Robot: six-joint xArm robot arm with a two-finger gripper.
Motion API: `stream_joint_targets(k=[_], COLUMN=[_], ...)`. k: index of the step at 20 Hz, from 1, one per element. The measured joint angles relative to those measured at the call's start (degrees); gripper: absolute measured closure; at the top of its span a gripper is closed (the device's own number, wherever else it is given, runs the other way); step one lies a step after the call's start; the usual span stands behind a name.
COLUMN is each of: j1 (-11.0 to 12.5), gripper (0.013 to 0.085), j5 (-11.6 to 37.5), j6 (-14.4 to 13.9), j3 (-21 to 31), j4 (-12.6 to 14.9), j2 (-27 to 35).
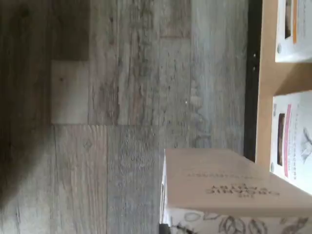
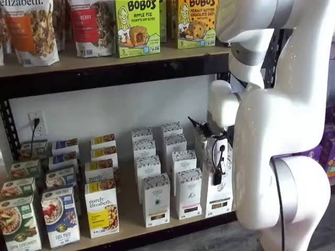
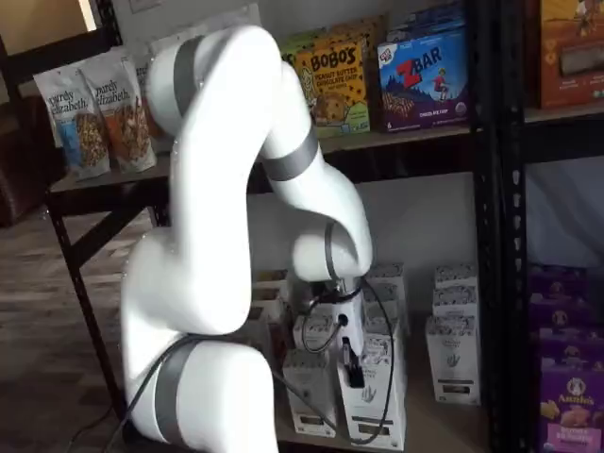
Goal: Pick up the white box with a green strip in the middle, on the bottom shelf, the sixth box from the left
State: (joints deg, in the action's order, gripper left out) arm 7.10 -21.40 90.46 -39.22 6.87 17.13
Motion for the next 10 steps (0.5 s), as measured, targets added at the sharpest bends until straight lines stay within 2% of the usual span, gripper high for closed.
stream_joint_targets(k=[10], j1=[-1.8], gripper=[0.049], j5=[-2.32], j6=[-0.36], j3=[6.57], j4=[-1.51], j2=[-9.5])
